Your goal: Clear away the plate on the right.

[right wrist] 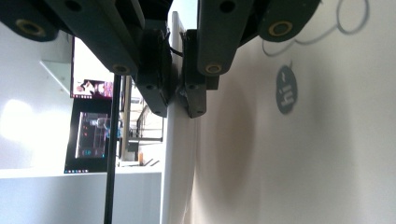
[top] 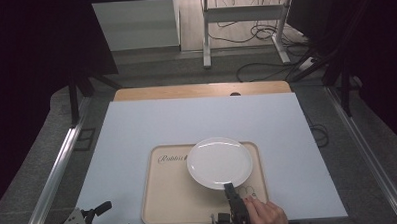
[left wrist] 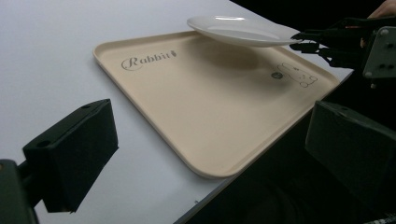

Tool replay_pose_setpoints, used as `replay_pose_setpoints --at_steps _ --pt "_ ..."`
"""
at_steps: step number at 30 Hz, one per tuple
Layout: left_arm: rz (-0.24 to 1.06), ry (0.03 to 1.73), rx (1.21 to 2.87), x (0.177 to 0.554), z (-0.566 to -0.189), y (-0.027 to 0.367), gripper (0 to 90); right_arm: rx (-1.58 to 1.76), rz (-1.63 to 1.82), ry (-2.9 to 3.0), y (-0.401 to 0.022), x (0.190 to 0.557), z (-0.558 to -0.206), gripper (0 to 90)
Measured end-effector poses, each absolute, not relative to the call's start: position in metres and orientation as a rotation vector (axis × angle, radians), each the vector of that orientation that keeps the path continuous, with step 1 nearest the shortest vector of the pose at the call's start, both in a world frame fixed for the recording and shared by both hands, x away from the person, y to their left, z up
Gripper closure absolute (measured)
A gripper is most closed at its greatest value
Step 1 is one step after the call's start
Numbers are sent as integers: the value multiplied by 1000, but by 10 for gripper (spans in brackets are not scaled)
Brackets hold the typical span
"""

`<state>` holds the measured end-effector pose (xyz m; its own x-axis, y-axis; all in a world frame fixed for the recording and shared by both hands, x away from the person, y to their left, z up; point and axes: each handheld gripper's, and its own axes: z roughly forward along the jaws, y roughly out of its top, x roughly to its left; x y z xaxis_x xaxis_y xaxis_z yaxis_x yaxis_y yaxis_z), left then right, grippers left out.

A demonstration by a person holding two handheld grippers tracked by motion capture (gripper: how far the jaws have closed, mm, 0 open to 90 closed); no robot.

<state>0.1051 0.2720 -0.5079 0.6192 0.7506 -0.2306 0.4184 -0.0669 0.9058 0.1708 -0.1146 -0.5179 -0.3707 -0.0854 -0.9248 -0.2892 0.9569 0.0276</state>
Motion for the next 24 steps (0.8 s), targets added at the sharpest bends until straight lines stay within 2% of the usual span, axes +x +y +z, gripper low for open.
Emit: replay_pose_setpoints --at_steps 24 --pt "359 967 1694 105 -508 272 18 -362 255 1995 -87 167 -537 835"
